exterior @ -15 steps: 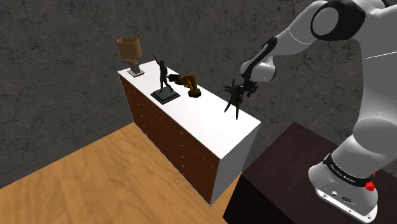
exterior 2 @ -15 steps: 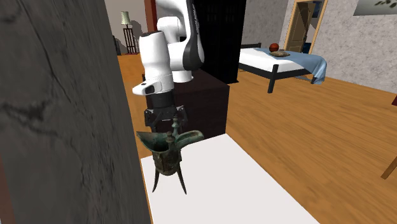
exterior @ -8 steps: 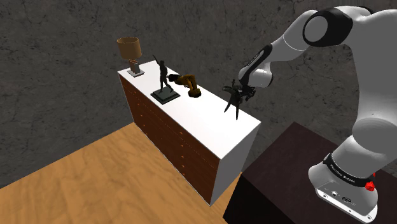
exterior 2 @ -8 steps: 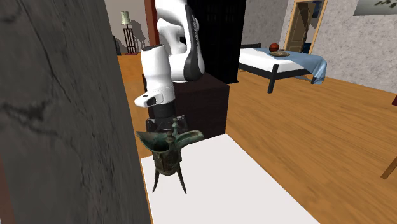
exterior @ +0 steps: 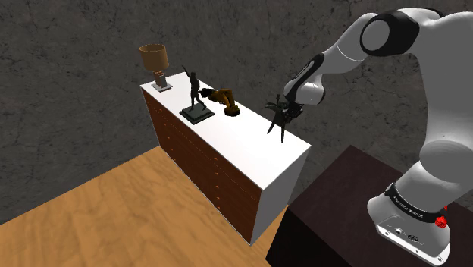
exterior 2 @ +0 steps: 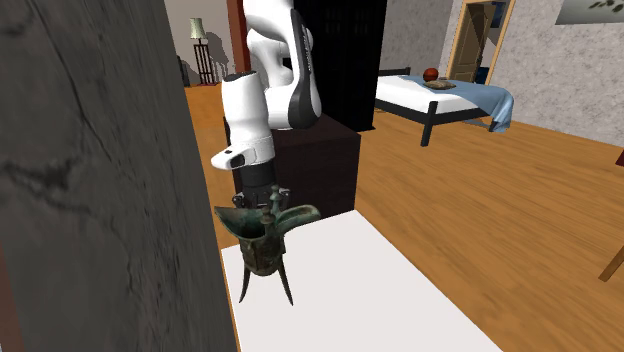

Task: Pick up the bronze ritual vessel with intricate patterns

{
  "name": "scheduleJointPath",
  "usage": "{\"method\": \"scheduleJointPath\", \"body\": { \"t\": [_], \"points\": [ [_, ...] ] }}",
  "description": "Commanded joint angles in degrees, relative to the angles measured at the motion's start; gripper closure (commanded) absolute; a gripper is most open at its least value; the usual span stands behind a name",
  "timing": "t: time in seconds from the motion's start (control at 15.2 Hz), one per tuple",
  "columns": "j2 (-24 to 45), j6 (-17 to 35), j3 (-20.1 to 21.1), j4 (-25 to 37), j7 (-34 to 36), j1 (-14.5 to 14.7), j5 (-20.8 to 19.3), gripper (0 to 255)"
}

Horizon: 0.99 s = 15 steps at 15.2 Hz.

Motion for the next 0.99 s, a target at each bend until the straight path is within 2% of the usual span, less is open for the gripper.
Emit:
{"method": "scheduleJointPath", "body": {
  "t": [0.0, 0.92],
  "points": [
    [0.0, 0.0, 0.0, 0.0, 0.0, 0.0, 0.0, 255],
    [-8.5, -5.4, -2.8, -3.3, 2.5, 2.2, -2.0, 255]
  ]
}}
